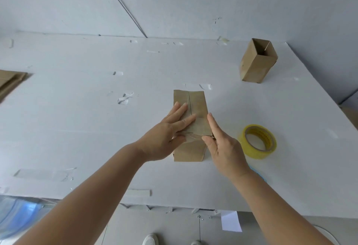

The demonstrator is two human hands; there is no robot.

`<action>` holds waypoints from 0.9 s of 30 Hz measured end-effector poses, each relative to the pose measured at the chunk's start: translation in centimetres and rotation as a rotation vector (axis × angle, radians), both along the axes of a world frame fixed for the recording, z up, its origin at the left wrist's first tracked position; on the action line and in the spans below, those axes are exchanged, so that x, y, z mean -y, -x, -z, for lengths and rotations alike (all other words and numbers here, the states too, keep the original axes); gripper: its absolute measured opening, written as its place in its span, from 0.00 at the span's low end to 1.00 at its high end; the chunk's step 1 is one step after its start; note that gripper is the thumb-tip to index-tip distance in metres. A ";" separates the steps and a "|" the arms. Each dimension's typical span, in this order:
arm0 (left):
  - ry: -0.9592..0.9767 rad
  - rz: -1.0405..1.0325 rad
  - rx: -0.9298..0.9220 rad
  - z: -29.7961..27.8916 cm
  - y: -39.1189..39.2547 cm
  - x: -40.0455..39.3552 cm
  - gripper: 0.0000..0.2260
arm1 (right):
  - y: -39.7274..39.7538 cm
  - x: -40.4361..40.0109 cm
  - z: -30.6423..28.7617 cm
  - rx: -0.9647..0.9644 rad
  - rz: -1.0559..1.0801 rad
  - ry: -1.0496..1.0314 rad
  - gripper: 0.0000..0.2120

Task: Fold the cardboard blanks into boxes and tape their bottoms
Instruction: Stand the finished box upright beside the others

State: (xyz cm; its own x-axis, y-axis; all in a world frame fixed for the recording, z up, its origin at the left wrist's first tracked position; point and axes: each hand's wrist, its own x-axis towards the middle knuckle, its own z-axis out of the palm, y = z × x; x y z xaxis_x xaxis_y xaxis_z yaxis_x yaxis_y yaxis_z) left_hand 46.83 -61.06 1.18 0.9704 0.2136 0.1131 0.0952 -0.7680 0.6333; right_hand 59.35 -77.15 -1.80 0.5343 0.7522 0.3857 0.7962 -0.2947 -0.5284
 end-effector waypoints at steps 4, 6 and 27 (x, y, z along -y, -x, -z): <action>0.224 -0.087 0.110 -0.6 0.5 0.5 0.35 | 0.4 0.7 -1.3 -0.319 -0.088 0.046 0.30; 0.398 -0.166 0.172 -1.3 0.4 1.2 0.29 | 0.8 0.2 -2.2 -0.404 -0.051 0.032 0.32; 0.542 -0.450 -0.109 -2.7 -5.8 -3.5 0.17 | -3.4 -7.8 -5.8 -0.779 0.071 0.251 0.24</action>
State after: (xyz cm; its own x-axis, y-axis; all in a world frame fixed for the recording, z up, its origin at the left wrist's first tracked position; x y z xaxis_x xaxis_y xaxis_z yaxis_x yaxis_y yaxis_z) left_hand 52.64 -57.55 3.86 0.7743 0.5950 -0.2155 0.4141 -0.2189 0.8835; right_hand 62.73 -69.38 4.03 0.6291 0.7209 -0.2909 0.2029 -0.5135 -0.8338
